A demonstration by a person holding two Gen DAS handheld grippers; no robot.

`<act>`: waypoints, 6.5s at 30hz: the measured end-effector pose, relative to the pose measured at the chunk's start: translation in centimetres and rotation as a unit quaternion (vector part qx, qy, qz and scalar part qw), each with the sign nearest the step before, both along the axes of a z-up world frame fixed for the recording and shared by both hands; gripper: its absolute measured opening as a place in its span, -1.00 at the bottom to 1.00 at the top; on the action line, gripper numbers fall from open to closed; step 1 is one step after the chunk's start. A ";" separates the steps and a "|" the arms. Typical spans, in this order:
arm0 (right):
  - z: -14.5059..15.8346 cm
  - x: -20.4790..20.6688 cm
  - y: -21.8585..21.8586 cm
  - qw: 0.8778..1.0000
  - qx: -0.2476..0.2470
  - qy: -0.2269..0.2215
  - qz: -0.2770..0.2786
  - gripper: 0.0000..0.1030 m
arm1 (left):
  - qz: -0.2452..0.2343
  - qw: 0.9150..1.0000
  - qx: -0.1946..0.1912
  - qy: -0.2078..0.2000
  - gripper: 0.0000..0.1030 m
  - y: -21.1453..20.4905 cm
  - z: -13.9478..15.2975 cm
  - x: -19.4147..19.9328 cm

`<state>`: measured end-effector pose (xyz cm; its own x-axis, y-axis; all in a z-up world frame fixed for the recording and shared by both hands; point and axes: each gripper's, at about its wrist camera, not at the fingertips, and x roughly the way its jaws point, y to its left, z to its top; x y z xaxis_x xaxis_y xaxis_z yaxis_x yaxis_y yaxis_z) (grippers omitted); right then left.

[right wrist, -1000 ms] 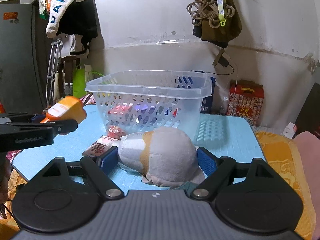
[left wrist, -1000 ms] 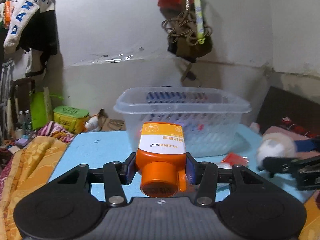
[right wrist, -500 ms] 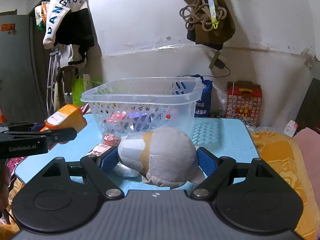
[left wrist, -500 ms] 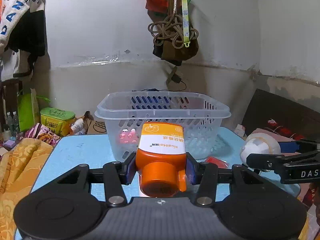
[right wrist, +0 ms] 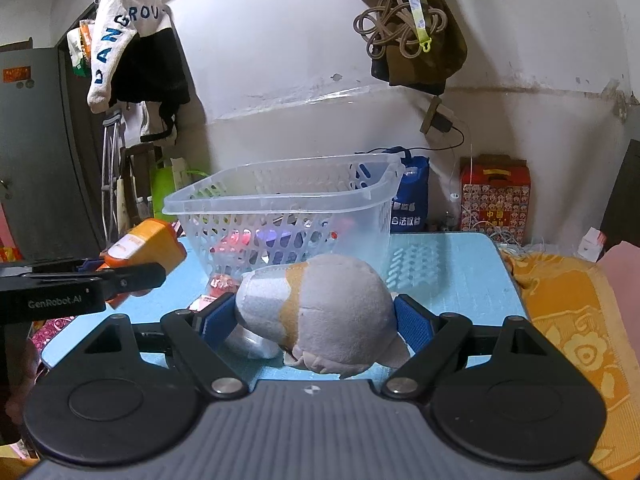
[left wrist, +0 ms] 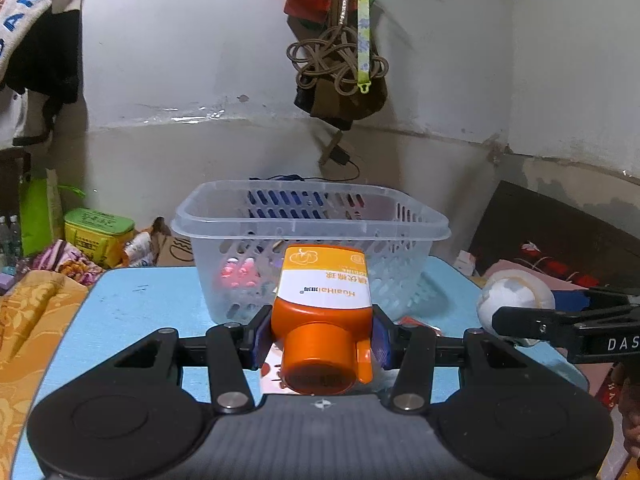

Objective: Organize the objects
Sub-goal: 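Drop the plush toy and orange bottle into the basket, then grasp the red packet with the right gripper while the left grasps the pink tissue pack, then lift both items over the basket and open both grippers to drop them, then grasp the red candy bag with the left gripper while the right grasps the white wrapped roll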

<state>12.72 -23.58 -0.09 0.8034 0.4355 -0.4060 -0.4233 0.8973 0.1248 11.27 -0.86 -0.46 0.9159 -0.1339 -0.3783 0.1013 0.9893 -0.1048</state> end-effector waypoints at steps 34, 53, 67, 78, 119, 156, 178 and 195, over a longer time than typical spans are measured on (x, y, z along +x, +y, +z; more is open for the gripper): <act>6.2 14.1 7.0 0.997 -0.051 -0.056 -0.016 1.00 | 0.104 0.994 -0.012 0.033 1.00 3.2 5.6 15.6; -5.5 3.9 2.5 0.992 -0.116 0.051 -0.009 0.81 | 0.020 0.993 0.058 0.104 0.86 -0.6 -4.5 4.7; -7.2 7.2 3.9 0.991 -0.113 0.069 0.024 0.59 | 0.054 0.987 0.042 0.145 0.88 1.9 -6.9 5.9; -7.3 5.8 3.6 0.993 -0.104 0.047 0.031 0.26 | 0.024 0.991 0.073 0.114 0.05 0.2 -6.5 5.5; -0.2 0.2 1.2 0.999 -0.026 -0.030 0.036 0.25 | 0.022 1.000 0.017 0.003 0.05 1.7 -1.0 -0.2; -0.7 5.7 4.9 1.000 -0.006 0.007 -0.021 1.00 | 0.061 0.997 -0.038 0.005 1.00 4.9 2.6 8.0; -6.5 3.8 5.2 0.993 -0.096 0.066 0.024 0.25 | 0.045 0.992 -0.037 0.115 0.99 3.5 -5.2 10.1; -6.5 2.2 4.3 0.992 -0.120 0.025 0.033 0.19 | 0.055 0.993 0.028 0.105 0.02 1.1 -6.3 9.2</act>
